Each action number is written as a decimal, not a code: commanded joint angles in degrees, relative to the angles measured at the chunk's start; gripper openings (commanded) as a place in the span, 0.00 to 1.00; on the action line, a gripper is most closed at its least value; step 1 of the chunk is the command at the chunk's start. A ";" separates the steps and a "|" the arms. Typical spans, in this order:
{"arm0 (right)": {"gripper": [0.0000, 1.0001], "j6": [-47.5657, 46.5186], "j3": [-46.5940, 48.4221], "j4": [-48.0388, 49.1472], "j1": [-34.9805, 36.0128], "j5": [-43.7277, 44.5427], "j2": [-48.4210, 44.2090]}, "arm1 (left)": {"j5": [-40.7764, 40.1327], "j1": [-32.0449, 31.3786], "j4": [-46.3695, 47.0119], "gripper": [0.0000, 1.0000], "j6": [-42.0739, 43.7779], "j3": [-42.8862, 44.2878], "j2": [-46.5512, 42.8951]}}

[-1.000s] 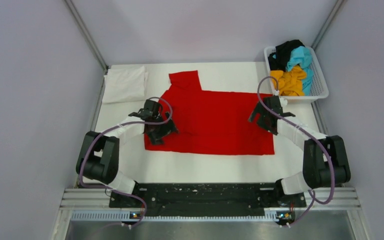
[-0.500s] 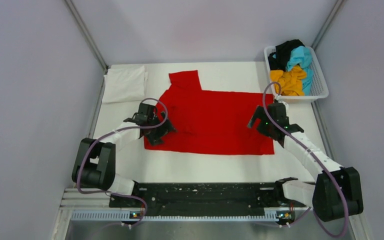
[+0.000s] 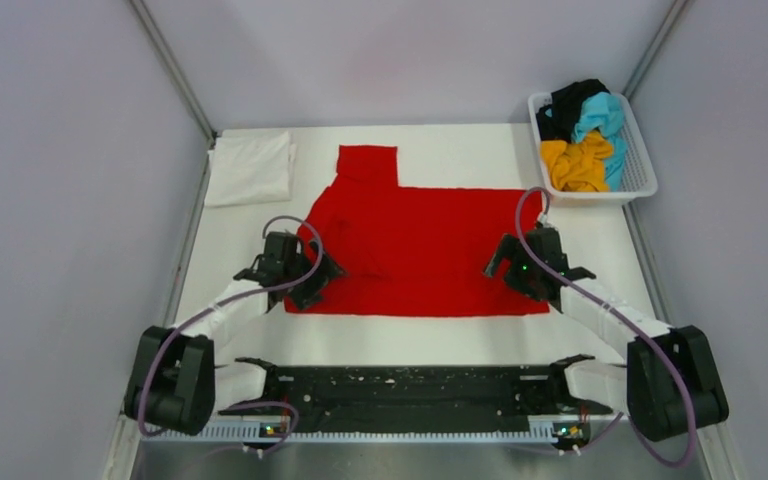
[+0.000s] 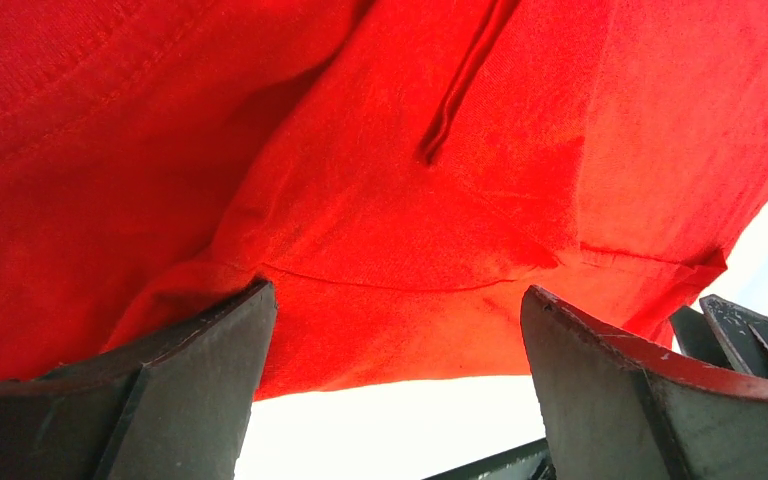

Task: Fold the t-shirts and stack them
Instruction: Fold the flattened tshirt in 1/3 of the way, then grab the side of the flattened tshirt furthest away from the robot with both arms

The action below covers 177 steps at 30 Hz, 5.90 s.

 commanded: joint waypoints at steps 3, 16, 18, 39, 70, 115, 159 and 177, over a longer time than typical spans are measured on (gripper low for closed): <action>0.99 7.92 -7.56 -21.08 0.66 -1.04 -10.38 | -3.15 -0.08 -17.04 0.99 -4.33 -9.53 -12.01; 0.99 4.16 0.97 -27.54 0.65 -2.47 -23.19 | -1.08 -1.22 -27.70 0.99 -6.23 -2.86 -34.56; 0.99 3.19 1.82 -25.70 0.66 -3.01 -23.10 | -0.06 -1.25 -26.16 0.99 -4.67 -0.11 -32.20; 0.99 2.68 3.31 -23.55 0.68 -0.67 -21.22 | -3.61 -5.88 -13.83 0.47 2.10 9.37 5.47; 0.99 -2.60 -1.32 -14.00 0.68 9.20 -24.19 | -3.15 -18.55 0.05 0.00 1.48 32.56 28.30; 0.99 -2.45 -5.87 -12.99 0.64 -0.09 -26.32 | -18.53 -21.29 -15.22 0.99 -19.54 -13.23 -15.70; 0.99 -7.98 11.97 -11.47 0.00 20.01 -3.64 | -13.58 -0.67 -18.03 0.99 25.45 102.52 73.63; 0.99 -7.70 10.80 -10.57 -0.07 16.84 -5.95 | -15.25 -3.73 -27.70 0.66 27.63 100.59 74.41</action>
